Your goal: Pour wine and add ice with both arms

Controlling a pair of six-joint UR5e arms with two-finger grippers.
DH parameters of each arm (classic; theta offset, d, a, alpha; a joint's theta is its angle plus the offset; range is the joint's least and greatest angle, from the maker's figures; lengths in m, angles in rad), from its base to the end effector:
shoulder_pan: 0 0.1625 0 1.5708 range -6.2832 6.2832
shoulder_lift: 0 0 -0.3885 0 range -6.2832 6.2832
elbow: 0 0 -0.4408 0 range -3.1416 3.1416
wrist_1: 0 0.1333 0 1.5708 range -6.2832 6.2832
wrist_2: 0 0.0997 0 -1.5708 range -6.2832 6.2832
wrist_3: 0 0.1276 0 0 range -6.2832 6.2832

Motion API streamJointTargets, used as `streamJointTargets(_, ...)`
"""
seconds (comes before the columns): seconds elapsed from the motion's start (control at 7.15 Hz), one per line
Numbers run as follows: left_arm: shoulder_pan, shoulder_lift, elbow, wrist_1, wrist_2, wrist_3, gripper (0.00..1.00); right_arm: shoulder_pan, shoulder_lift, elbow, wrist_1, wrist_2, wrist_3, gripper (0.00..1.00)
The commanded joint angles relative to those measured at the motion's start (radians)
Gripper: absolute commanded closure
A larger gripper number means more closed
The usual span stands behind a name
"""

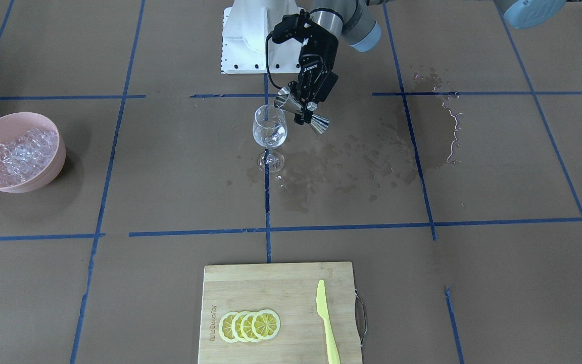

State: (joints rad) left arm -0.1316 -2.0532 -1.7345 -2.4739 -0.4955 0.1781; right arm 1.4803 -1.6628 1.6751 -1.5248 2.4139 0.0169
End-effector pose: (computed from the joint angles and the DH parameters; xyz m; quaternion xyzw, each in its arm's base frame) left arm 0.5576 -0.3215 0.1429 0.7010 0.0586 0.1967 0.6830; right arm -0.0082 -0.5109 0.6229 0.0046 -0.4098 -0.0455 0.9110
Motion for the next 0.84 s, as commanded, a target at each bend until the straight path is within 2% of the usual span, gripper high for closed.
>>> streamJointTargets(0.0,-0.006,-0.027,0.000,0.108,0.002,0.072,1.00,0.000,0.000,-0.002,0.000,-0.001,0.000,0.00)
streamJointTargets(0.42,-0.017,-0.027,-0.025,0.115,0.006,0.286,1.00,0.000,0.000,-0.002,0.000,-0.001,0.000,0.00)
streamJointTargets(0.7,-0.036,-0.025,-0.058,0.119,0.006,0.499,1.00,0.000,0.000,-0.002,0.000,0.001,0.000,0.00)
